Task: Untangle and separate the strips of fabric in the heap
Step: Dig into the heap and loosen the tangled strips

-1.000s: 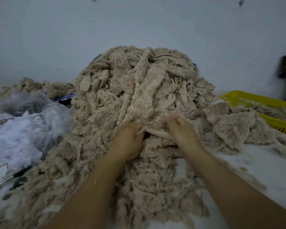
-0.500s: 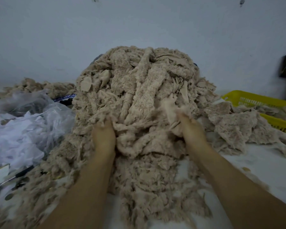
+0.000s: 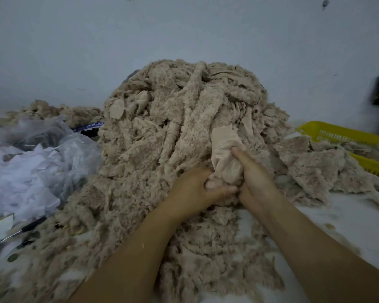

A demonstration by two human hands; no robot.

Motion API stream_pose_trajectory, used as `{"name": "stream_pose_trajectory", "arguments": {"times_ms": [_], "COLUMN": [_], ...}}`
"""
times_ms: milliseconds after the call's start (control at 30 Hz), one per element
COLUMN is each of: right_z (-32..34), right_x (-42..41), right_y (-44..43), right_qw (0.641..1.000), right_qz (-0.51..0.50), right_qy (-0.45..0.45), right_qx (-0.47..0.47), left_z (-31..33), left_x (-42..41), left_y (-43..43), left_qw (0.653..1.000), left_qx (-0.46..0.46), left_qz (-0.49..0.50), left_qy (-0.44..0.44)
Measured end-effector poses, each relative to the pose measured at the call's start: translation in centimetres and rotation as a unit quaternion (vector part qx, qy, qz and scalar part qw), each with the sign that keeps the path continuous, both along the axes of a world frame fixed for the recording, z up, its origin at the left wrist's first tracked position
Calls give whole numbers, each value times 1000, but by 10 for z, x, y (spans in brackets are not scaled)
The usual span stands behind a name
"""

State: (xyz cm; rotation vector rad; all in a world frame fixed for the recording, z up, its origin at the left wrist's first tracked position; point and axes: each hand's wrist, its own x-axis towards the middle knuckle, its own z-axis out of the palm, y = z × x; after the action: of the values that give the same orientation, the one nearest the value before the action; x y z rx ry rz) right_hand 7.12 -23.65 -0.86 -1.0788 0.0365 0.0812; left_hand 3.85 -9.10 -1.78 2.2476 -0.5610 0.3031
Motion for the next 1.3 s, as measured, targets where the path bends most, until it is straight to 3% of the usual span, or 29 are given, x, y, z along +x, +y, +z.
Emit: {"name": "stream_pose_trajectory", "arguments": {"times_ms": [133, 300, 367, 433, 467, 533, 667, 767, 833, 933, 1000, 1167, 1300], "right_z": [-1, -1, 2, 6, 8, 8, 8, 9, 9, 7, 7, 10, 10], "right_x": [2, 1, 1, 7, 10, 12, 4, 1, -1, -2, -3, -2, -3], "right_y": [1, 9, 7, -8, -17, -30, -17, -14, -14, -12, -15, -21, -20], "right_qw": [987, 997, 997, 992, 988, 985, 983, 977, 976, 973, 967, 959, 959], "right_qz": [-76, -54, -79, -112, -119, -102, 15, 76, 92, 99, 113, 115, 119], "right_qy": [-52, -29, -26, -8, 2, 12, -2, -25, -25, -15, -6, 22, 19], "right_qx": [-133, -37, 4, 65, 95, 137, 186, 197, 196, 209, 229, 258, 257], "left_z": [-9, -6, -2, 4, 4, 4, 4, 10, 14, 6, -8, -15, -17], "left_x": [10, 18, 22, 24, 24, 23, 8, 1, -4, -5, 4, 21, 22], "left_y": [3, 14, 21, 41, 53, 59, 23, 14, 6, -10, -8, 32, 32], "left_qw": [990, 952, 901, 812, 783, 805, 912, 938, 954, 976, 974, 960, 950], "left_qx": [95, -141, -271, -410, -438, -377, -181, -62, -17, 126, 207, 171, 154], "left_qz": [104, 261, 328, 404, 431, 453, 353, 248, 142, 21, 16, 221, 265], "left_qy": [19, 81, 86, 94, 94, 68, -107, -236, -264, -178, -88, -28, 52]}}
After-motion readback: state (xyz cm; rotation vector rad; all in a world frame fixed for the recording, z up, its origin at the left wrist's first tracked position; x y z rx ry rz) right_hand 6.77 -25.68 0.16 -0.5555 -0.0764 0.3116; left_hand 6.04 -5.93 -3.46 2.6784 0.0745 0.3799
